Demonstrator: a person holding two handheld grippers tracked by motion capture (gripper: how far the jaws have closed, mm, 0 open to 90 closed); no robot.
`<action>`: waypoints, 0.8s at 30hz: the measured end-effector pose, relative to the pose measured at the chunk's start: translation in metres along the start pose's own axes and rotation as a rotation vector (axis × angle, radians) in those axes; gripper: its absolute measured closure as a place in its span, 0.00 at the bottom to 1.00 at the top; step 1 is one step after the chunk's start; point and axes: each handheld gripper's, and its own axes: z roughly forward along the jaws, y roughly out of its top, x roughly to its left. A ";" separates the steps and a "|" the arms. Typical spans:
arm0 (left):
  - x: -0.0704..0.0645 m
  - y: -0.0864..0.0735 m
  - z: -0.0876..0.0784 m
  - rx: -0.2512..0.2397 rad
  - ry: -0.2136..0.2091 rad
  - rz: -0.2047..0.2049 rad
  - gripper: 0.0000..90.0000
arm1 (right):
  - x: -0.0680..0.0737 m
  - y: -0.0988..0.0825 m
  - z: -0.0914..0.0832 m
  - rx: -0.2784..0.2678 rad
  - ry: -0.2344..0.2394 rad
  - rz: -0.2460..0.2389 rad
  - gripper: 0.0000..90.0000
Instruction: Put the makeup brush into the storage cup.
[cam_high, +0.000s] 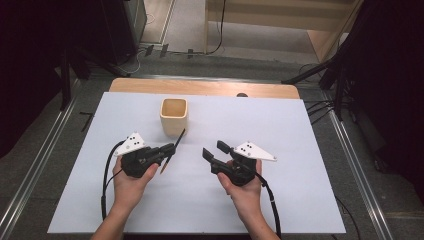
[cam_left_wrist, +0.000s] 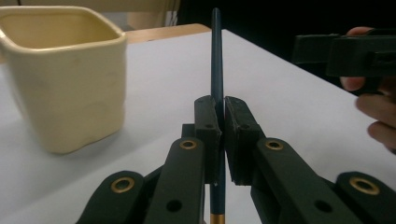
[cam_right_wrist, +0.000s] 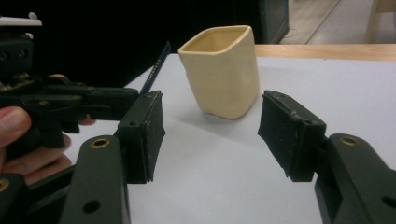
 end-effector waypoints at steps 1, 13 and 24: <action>-0.001 0.000 0.001 -0.005 -0.015 0.003 0.95 | -0.001 0.000 0.000 -0.005 0.013 0.013 0.46; -0.021 -0.005 0.015 -0.027 -0.073 0.030 0.95 | -0.005 -0.005 0.001 -0.049 0.155 0.131 0.66; -0.039 -0.009 0.026 -0.014 -0.101 0.078 0.95 | -0.004 -0.010 0.006 -0.066 0.188 0.243 0.76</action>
